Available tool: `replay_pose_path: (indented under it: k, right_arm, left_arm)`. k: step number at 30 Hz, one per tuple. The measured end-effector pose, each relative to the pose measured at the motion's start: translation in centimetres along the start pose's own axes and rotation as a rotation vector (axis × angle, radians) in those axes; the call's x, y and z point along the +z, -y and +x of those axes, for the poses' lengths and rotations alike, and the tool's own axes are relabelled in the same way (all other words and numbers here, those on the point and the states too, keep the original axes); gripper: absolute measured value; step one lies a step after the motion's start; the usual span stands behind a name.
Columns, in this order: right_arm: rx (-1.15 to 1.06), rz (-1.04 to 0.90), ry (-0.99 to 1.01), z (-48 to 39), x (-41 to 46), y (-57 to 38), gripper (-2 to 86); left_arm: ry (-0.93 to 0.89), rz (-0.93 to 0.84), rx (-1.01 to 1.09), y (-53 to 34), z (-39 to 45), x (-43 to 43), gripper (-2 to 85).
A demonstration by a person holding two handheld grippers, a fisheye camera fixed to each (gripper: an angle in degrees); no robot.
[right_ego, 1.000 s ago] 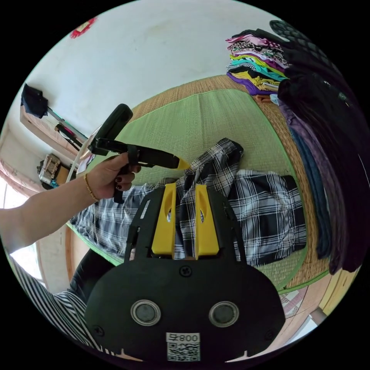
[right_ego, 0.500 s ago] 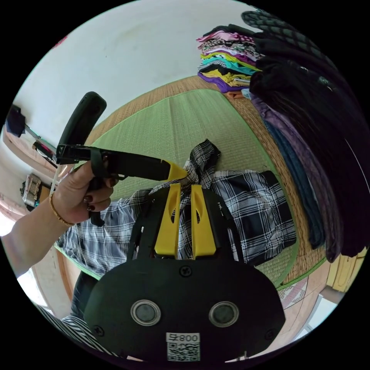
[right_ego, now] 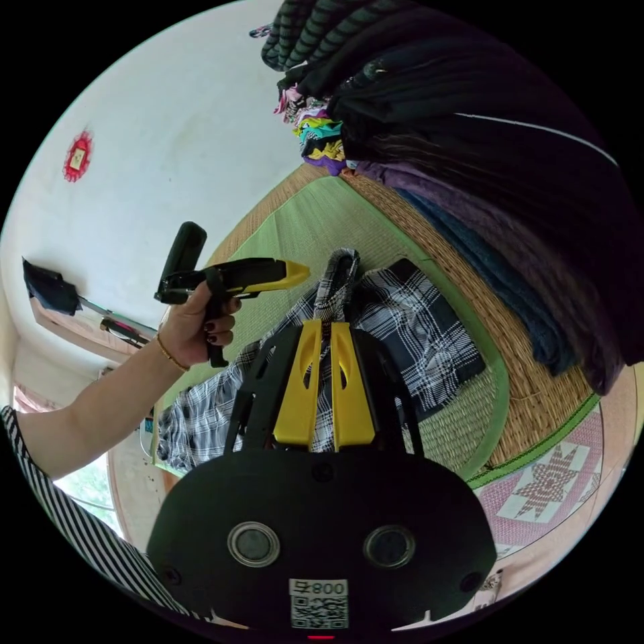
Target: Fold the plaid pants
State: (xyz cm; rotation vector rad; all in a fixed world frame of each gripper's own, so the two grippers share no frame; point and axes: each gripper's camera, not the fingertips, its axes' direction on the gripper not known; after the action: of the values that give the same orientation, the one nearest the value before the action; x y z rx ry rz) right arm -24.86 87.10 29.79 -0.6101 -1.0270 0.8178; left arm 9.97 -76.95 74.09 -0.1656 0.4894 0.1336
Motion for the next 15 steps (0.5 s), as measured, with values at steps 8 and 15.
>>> replay_pose_path:
  k: [8,15]
  right_arm:
    - [0.01,-0.011,0.038,3.3,0.5,-0.8,2.0]
    - [0.02,0.01,0.12,5.7,-0.4,-1.4,2.1]
  left_arm:
    - [0.117,-0.081,0.038,4.5,2.3,3.7,4.3]
    - [0.116,-0.035,0.075,5.8,4.5,3.8,1.7]
